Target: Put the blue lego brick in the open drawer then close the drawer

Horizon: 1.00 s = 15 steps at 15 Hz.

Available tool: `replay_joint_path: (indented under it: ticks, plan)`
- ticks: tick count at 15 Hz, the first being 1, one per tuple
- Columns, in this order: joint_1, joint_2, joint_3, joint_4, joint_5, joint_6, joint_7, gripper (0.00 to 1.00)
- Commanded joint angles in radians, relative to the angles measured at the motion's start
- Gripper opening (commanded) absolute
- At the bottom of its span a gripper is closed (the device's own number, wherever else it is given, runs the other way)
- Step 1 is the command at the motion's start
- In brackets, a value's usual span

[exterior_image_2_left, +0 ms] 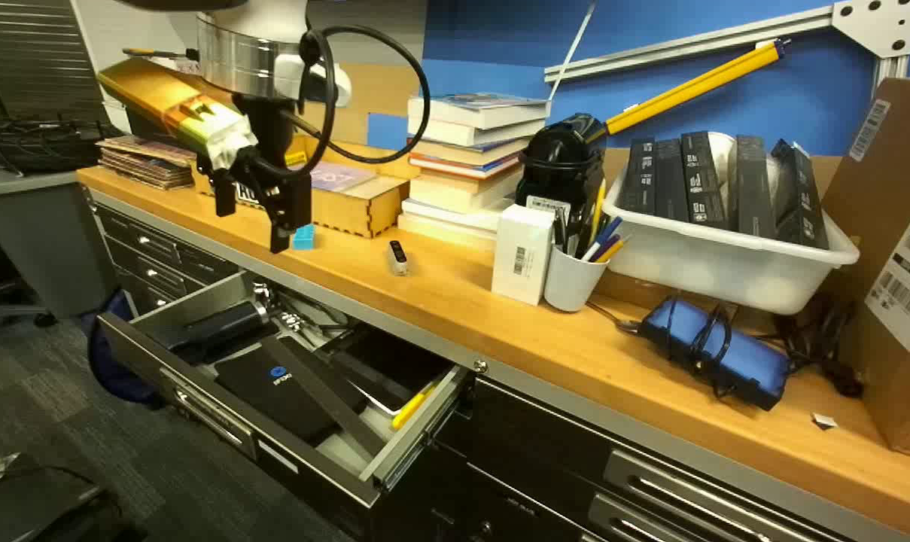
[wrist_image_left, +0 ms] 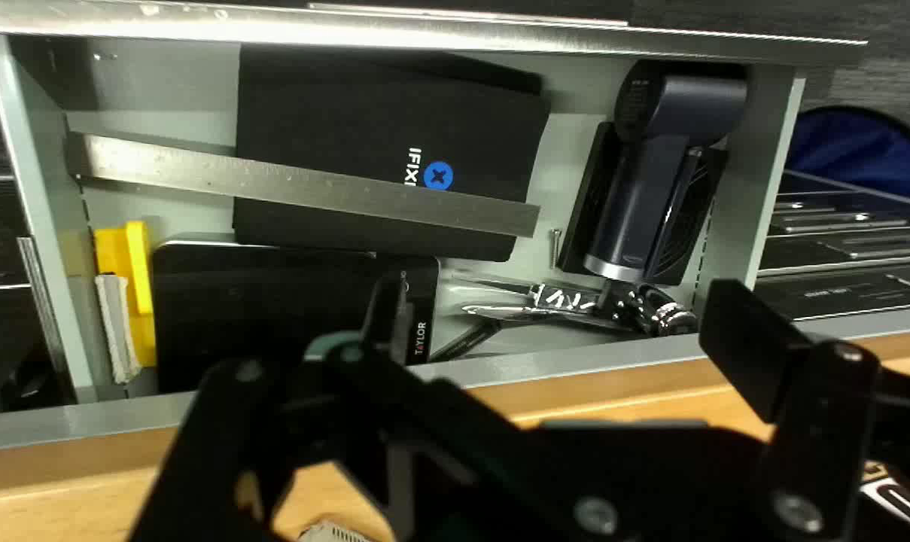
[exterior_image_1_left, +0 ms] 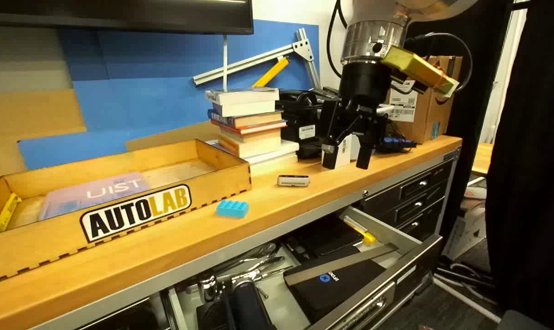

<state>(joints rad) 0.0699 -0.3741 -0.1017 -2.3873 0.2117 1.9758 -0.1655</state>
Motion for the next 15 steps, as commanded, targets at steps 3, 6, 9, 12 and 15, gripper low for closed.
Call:
replay_joint_path:
  ticks: [3, 6, 9, 12, 15]
  plan:
    - [-0.019, -0.001, 0.016, 0.015, 0.006, -0.003, -0.005, 1.00]
    - [-0.019, -0.001, 0.016, 0.016, 0.006, -0.003, -0.005, 1.00]
    - [-0.019, -0.001, 0.016, 0.016, 0.006, -0.003, -0.005, 1.00]
    - [-0.019, -0.001, 0.016, 0.016, 0.006, -0.003, -0.005, 1.00]
    - [-0.019, -0.001, 0.016, 0.016, 0.006, -0.003, -0.005, 1.00]
